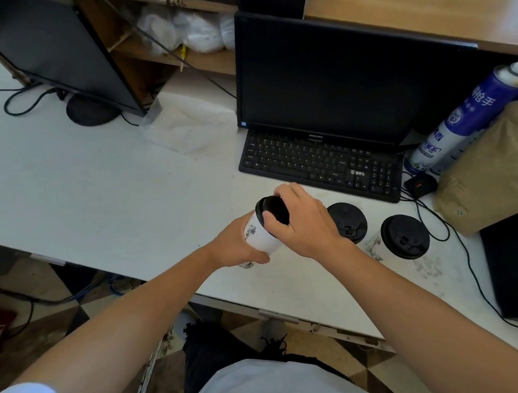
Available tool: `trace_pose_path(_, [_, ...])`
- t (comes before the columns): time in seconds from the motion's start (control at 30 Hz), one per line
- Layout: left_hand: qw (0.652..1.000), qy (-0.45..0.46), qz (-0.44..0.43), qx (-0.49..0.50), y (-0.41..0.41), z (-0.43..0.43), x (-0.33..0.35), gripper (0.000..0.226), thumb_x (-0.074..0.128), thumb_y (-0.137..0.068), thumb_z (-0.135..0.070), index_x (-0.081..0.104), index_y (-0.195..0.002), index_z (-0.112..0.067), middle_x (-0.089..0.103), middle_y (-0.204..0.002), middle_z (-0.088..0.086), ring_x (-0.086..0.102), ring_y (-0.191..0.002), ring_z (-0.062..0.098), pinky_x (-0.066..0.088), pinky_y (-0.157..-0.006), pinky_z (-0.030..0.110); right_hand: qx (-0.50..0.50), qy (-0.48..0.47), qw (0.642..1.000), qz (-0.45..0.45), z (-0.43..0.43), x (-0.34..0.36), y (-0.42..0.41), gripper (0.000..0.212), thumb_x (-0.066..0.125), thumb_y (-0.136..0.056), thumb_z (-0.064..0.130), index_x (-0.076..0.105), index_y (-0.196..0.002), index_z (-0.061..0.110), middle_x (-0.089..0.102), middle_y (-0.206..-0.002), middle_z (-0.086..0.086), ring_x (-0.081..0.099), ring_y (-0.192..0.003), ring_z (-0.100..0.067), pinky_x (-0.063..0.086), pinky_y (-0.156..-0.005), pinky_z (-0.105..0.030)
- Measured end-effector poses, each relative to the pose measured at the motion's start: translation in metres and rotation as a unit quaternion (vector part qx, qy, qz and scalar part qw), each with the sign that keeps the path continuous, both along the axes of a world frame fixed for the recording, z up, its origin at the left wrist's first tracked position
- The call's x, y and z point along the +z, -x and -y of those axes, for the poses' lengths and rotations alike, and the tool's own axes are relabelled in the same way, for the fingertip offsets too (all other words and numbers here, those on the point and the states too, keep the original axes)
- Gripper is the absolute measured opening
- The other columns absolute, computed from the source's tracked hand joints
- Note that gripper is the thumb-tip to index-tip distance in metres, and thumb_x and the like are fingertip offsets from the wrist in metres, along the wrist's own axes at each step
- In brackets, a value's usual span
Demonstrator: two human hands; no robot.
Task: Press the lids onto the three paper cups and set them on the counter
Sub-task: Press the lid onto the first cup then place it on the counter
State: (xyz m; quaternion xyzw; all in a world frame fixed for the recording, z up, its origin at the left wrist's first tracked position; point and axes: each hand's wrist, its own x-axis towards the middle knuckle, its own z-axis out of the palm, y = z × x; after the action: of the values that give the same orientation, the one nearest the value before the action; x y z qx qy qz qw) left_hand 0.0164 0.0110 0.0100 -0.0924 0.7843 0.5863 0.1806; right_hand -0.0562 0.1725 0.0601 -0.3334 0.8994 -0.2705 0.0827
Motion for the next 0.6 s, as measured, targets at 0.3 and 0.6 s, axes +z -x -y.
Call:
trace_pose_path(0.3, [0.99,-0.116,-0.01,0.076,-0.004,0.0,-0.012,0.078,0.081,-0.077,0.002,0.045,-0.139,-0.031,0.065,-0.122,-0.001,0.064,-0.11,0.018,0.057,-0.075,0.025,-0.097,0.149,0.939,0.294,-0.006,-0.027,-0.015,0.095,0.073,-0.083,0.052,0.02,-0.159,0.033,0.038,-0.152,0.008,0.045,-0.131,-0.01,0.045,-0.108,-0.035])
trace_pose_path(0.6, [0.988,-0.099,-0.033,0.109,-0.011,0.001,-0.024,0.071,0.069,-0.09,-0.007,0.042,-0.148,-0.038,0.049,-0.149,-0.014,0.041,-0.14,0.004,0.038,-0.113,0.028,-0.171,0.209,0.893,0.359,-0.008,-0.052,-0.016,0.092,0.084,-0.078,0.039,0.034,-0.155,0.032,0.05,-0.147,0.012,0.056,-0.123,-0.011,0.054,-0.101,-0.043])
